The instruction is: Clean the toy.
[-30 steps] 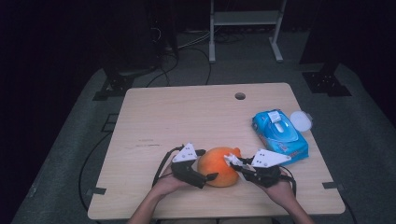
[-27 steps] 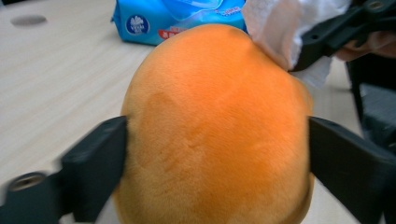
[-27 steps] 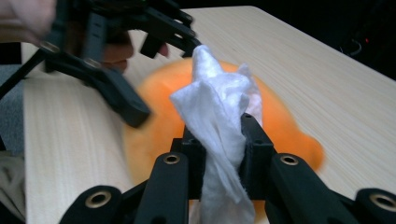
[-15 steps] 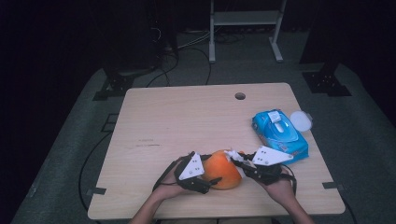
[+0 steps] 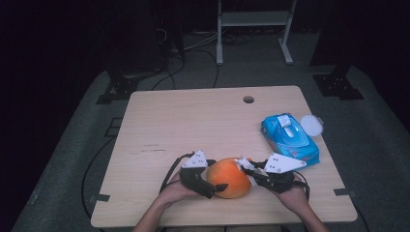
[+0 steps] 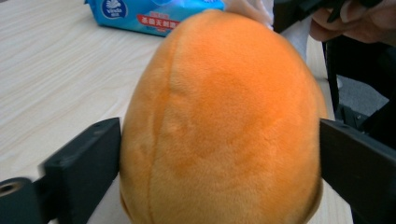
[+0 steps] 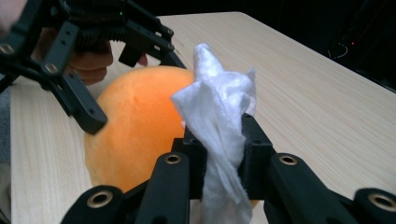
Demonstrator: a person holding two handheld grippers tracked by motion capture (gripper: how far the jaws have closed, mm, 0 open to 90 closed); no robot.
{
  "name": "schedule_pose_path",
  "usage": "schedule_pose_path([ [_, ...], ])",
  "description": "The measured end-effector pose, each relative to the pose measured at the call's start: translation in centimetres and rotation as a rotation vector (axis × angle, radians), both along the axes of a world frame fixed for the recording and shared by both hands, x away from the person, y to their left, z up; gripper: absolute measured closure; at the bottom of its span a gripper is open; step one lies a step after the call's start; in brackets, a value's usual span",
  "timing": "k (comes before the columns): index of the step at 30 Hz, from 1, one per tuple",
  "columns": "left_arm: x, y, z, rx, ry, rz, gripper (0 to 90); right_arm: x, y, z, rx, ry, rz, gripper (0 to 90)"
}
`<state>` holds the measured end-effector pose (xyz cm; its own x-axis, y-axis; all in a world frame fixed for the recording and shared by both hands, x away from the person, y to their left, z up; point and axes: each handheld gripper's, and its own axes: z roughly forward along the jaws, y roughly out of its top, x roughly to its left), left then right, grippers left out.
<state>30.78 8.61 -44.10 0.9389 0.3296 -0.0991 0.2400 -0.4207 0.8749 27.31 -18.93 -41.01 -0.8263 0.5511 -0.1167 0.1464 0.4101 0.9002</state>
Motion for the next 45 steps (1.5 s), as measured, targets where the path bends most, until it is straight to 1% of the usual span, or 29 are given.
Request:
schedule_pose_path([
  [2,-0.5,-0.1,0.5,0.012,-0.069,0.01,22.0,-0.1,0.4,0.2,0.004,-0.008,-0.003,75.3],
  [3,-0.8,-0.2,0.8,0.015,-0.123,0.015,24.9,-0.3,0.7,0.4,0.011,-0.016,0.003,75.3],
  [5,-1.6,-0.9,1.2,0.043,-0.257,0.039,27.0,-0.8,1.5,1.0,0.038,-0.028,0.033,75.3],
  [6,-1.9,-1.2,1.3,0.062,-0.306,0.045,27.2,-1.0,2.0,1.2,0.043,-0.036,0.053,75.3],
  [7,-2.1,-1.4,1.4,0.087,-0.347,0.037,27.2,-1.2,2.5,1.3,0.056,-0.029,0.078,75.3],
  [8,-2.1,-1.5,1.3,0.092,-0.351,0.029,27.1,-1.4,3.1,1.3,0.072,-0.019,0.105,75.3],
  [9,-2.2,-1.5,1.1,0.097,-0.351,0.028,26.6,-1.5,3.5,1.2,0.065,-0.02,0.107,75.4],
  [10,-2.1,-1.4,1.0,0.097,-0.346,0.028,25.8,-1.5,3.8,1.0,0.044,-0.033,0.105,75.4],
  [11,-2.0,-1.2,0.8,0.083,-0.329,0.031,24.6,-1.6,3.9,0.9,0.029,-0.034,0.095,75.6],
  [12,-1.9,-0.9,0.7,0.068,-0.307,0.037,22.9,-1.5,3.7,0.8,0.029,-0.035,0.085,75.6],
  [14,-1.4,-0.4,0.4,0.05,-0.261,0.046,17.8,-1.0,2.8,0.8,0.033,-0.037,0.038,75.6],
  [15,-1.2,-0.2,0.3,0.041,-0.235,0.051,16.2,-0.8,2.4,0.7,0.031,-0.038,0.019,75.6],
  [16,-0.9,0.0,0.2,0.029,-0.212,0.059,13.7,-0.6,1.9,0.6,0.026,-0.035,-0.012,75.6],
  [18,-0.5,0.2,0.1,0.004,-0.169,0.076,11.7,0.0,0.7,0.3,0.018,-0.025,-0.056,75.5],
  [20,-0.5,0.2,0.1,0.001,-0.158,0.084,11.6,0.3,0.1,0.0,0.025,-0.01,-0.076,75.6],
  [22,-0.5,-0.2,0.2,0.01,-0.16,0.104,12.4,0.1,0.2,0.0,0.029,-0.014,-0.068,75.5],
  [24,-0.6,-0.6,0.3,0.011,-0.157,0.122,12.4,-0.3,1.0,0.1,0.036,-0.005,-0.033,75.5],
  [26,-1.0,-1.0,0.3,0.014,-0.164,0.118,12.2,-0.7,2.1,0.1,0.059,0.014,0.021,75.4],
  [28,-1.3,-1.3,0.3,0.034,-0.199,0.101,10.8,-1.1,3.3,0.1,0.047,0.002,0.057,75.5],
  [29,-1.4,-1.3,0.3,0.038,-0.21,0.094,10.7,-1.2,3.7,0.1,0.042,-0.003,0.064,75.5],
  [31,-1.4,-1.1,0.3,0.028,-0.202,0.086,10.7,-1.1,3.7,0.5,0.035,-0.018,0.062,75.6],
  [32,-1.3,-0.9,0.4,0.022,-0.204,0.075,10.8,-0.9,3.4,0.6,0.036,-0.021,0.047,75.6],
  [35,-1.0,-0.3,0.4,-0.033,-0.161,0.068,13.3,0.0,1.6,0.5,0.035,-0.018,-0.022,75.6],
  [36,-0.9,-0.3,0.4,-0.036,-0.155,0.07,14.7,0.3,1.0,0.4,0.037,-0.011,-0.047,75.6],
  [38,-0.9,-0.2,0.4,-0.034,-0.161,0.075,17.6,0.6,0.0,0.3,0.039,0.0,-0.073,75.6],
  [40,-1.1,-0.5,0.5,-0.023,-0.175,0.085,19.1,0.4,-0.2,0.3,0.041,0.001,-0.076,75.6],
  [41,-1.2,-0.7,0.6,-0.017,-0.188,0.093,20.1,0.2,0.1,0.4,0.036,-0.004,-0.068,75.5],
  [42,-1.3,-0.9,0.6,-0.013,-0.192,0.098,20.2,0.0,0.5,0.5,0.035,-0.009,-0.057,75.5],
  [45,-1.7,-1.4,0.7,0.002,-0.224,0.076,19.6,-0.7,2.0,0.9,0.033,-0.025,0.002,75.5],
])
